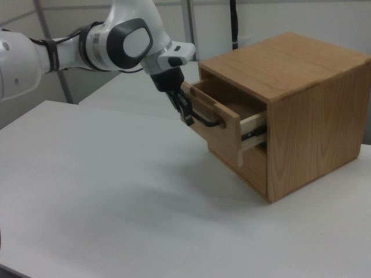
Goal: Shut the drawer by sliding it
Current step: 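Push the drawer front with the gripper into the wooden cabinet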
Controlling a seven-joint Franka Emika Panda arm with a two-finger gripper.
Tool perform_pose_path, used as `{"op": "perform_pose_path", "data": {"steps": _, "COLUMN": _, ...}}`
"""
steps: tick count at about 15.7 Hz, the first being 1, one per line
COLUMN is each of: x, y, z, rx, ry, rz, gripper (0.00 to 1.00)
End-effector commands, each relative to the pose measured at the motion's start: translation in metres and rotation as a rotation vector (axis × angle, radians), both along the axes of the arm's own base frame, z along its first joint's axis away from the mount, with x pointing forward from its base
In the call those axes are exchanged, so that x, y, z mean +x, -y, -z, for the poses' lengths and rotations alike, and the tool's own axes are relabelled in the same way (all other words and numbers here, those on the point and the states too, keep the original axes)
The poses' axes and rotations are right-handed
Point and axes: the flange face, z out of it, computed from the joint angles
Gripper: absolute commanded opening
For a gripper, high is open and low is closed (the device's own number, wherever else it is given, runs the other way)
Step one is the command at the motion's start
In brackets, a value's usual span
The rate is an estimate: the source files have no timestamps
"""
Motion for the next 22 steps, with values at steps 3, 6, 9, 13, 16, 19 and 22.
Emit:
{"op": "perform_pose_path", "data": {"steps": 3, "x": 0.033, "y": 0.031, "z": -0.016, "rx": -0.056, "ry": 0.149, "rz": 0.066, "gripper": 0.1}}
{"op": "perform_pose_path", "data": {"steps": 6, "x": 0.048, "y": 0.039, "z": -0.005, "rx": -0.072, "ry": 0.213, "rz": 0.071, "gripper": 0.1}}
{"op": "perform_pose_path", "data": {"steps": 9, "x": 0.055, "y": 0.048, "z": -0.003, "rx": -0.077, "ry": 0.27, "rz": 0.116, "gripper": 0.09}}
{"op": "perform_pose_path", "data": {"steps": 13, "x": 0.054, "y": 0.048, "z": -0.006, "rx": -0.071, "ry": 0.286, "rz": 0.152, "gripper": 0.1}}
{"op": "perform_pose_path", "data": {"steps": 16, "x": 0.041, "y": 0.047, "z": -0.028, "rx": -0.064, "ry": 0.302, "rz": 0.166, "gripper": 0.13}}
{"op": "perform_pose_path", "data": {"steps": 19, "x": 0.016, "y": 0.037, "z": -0.043, "rx": -0.044, "ry": 0.224, "rz": 0.18, "gripper": 0.24}}
{"op": "perform_pose_path", "data": {"steps": 22, "x": -0.006, "y": 0.025, "z": -0.067, "rx": -0.006, "ry": 0.151, "rz": 0.201, "gripper": 0.97}}
